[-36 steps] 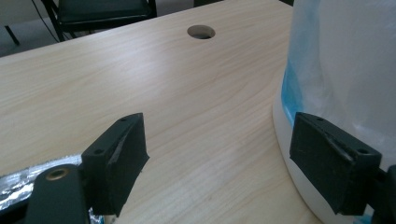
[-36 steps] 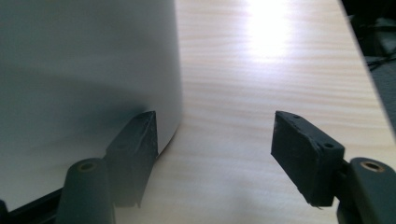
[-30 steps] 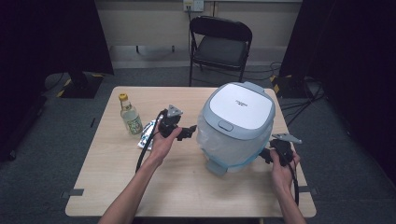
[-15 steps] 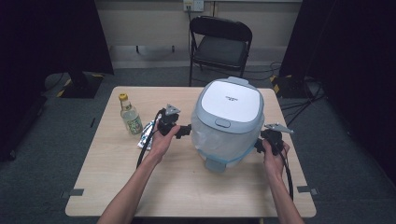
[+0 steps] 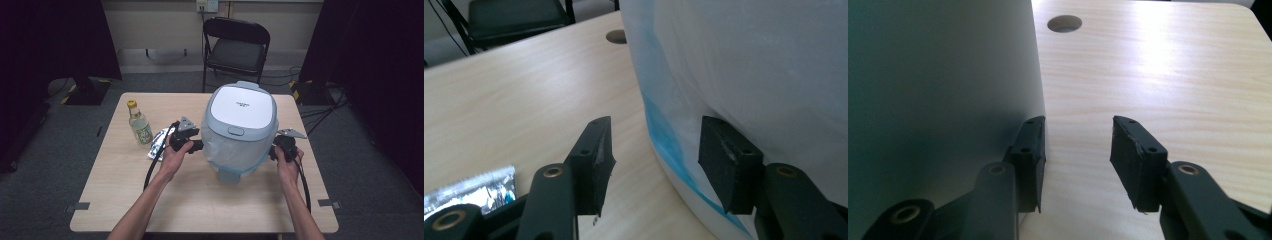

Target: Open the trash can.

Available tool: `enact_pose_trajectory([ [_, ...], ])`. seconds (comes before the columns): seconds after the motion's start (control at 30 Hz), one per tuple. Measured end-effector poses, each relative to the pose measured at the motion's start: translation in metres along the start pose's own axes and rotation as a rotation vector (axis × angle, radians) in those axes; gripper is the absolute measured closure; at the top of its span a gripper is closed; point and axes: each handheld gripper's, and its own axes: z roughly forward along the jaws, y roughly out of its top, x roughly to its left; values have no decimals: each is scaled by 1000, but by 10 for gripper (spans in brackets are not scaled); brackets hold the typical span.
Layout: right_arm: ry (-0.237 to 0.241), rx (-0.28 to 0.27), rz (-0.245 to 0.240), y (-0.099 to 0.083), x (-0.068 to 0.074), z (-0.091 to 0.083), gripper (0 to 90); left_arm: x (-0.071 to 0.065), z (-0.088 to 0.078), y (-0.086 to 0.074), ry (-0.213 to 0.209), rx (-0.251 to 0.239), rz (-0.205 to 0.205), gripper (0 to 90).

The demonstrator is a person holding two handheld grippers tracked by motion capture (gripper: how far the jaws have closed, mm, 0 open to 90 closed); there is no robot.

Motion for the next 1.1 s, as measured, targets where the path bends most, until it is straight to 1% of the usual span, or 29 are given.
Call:
enact_pose_trajectory([
  [0.03,5,-4,-1,0,0,1,572,1,-2,-3,-13,-7,-4,475],
  [0.07,14,-5,3,1,1,3,572,0,-4,-4,-27,2,-17,475],
  [0.1,14,-5,3,1,1,3,572,0,-4,-4,-27,2,-17,478],
  [0.13,16,-6,-12,3,3,6,589,0,-9,-6,-44,11,-16,480],
  [0.17,26,-8,-24,4,4,7,620,0,-14,-7,-48,21,2,479],
  [0.2,40,-9,-18,5,6,9,626,1,-16,-8,-47,20,9,474],
  [0.23,55,-14,-9,5,6,11,616,1,-16,-8,-47,20,9,438],
  [0.27,64,-19,3,6,6,14,590,6,-17,-9,3,20,19,307],
  [0.3,68,-18,5,6,6,15,571,10,-16,-9,17,18,9,237],
  [0.33,68,-19,10,7,7,16,548,14,-14,-10,23,10,-5,213],
  [0.4,71,-17,-12,8,11,17,534,22,-8,-12,52,17,-19,227],
  [0.43,77,-18,-25,9,12,18,535,25,-4,-12,61,38,-36,229],
  [0.47,82,-16,-30,10,14,18,532,27,-1,-12,64,41,-47,247],
  [0.5,86,-13,-29,10,15,19,522,27,0,-11,80,42,-49,260],
  [0.57,88,-15,-29,12,16,20,533,26,-1,-12,41,28,-54,368],
  [0.6,86,-14,-34,12,17,21,554,25,-2,-11,37,33,-51,422],
  [0.63,93,-14,-34,12,17,21,569,23,-3,-11,18,35,-46,479],
  [0.67,95,-13,-38,13,18,21,586,21,-5,-10,13,41,-31,538],
  [0.7,98,-14,-46,13,18,21,599,19,-7,-9,17,55,-28,569],
  [0.73,96,-17,-54,13,19,21,611,17,-8,-9,7,50,-27,570],
  [0.77,98,-17,-56,13,19,21,631,17,-11,-9,-8,58,-6,584],
  [0.83,106,-17,-58,14,19,21,647,14,-15,-9,-13,65,-5,595],
  [0.87,112,-15,-55,14,18,21,653,12,-17,-10,-28,57,-15,596],
  [0.9,116,-15,-51,13,18,21,664,11,-19,-12,-40,57,-11,599],
  [0.97,132,-11,-49,13,17,20,669,9,-20,-13,-40,54,-14,599],
  [1.0,141,-9,-52,13,16,19,673,7,-23,-14,-50,58,-2,598],
  [1.03,146,-9,-55,13,16,19,682,7,-24,-16,-55,54,-8,598],
  [1.07,153,-8,-58,13,16,18,699,5,-25,-17,-63,46,-27,599],
  [1.1,157,-9,-67,13,17,17,717,4,-26,-19,-60,43,-21,598],
])
